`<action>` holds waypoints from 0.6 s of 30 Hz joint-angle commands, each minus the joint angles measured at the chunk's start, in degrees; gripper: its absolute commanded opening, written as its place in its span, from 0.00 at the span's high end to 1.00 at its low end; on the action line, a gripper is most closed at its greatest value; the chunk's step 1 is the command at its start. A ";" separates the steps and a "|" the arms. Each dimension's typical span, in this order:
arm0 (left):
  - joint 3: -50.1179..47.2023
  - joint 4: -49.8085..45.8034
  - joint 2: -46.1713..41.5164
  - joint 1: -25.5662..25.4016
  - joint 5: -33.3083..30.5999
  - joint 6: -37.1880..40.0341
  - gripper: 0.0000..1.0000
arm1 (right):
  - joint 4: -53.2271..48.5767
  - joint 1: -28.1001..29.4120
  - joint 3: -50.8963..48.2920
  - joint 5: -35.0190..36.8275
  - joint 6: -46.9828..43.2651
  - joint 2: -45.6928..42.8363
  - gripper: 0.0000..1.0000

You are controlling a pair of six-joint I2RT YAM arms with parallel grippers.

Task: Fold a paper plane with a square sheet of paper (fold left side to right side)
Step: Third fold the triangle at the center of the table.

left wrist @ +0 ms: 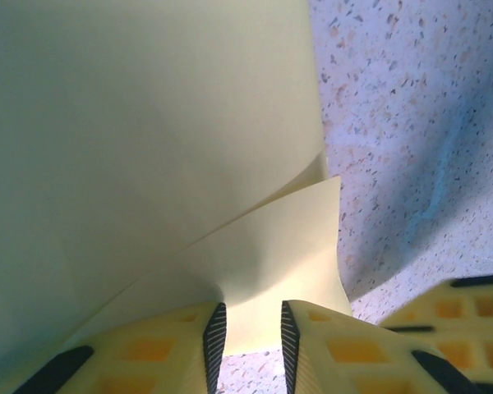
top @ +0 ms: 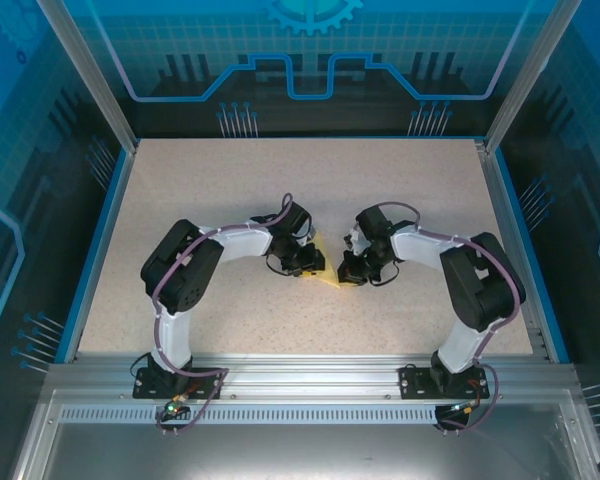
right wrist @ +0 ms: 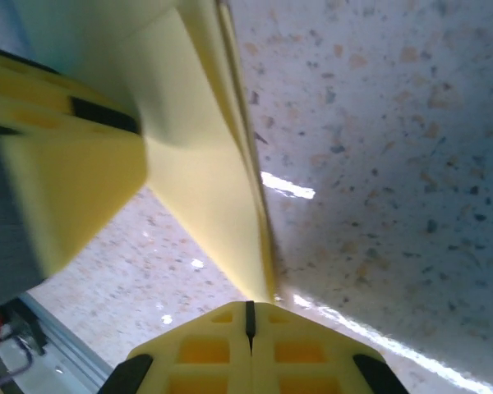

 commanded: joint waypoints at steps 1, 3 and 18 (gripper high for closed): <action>-2.65 -0.61 1.53 0.03 -1.82 -0.25 0.72 | 1.94 1.91 0.51 -1.57 6.09 -1.86 1.00; -2.43 -0.56 1.66 0.05 -1.72 -0.34 0.73 | 4.22 3.23 0.87 -1.75 8.47 -0.99 1.00; -2.18 -0.91 1.85 -0.04 -2.15 -0.89 0.80 | 10.97 5.78 1.86 -0.44 13.17 5.92 1.00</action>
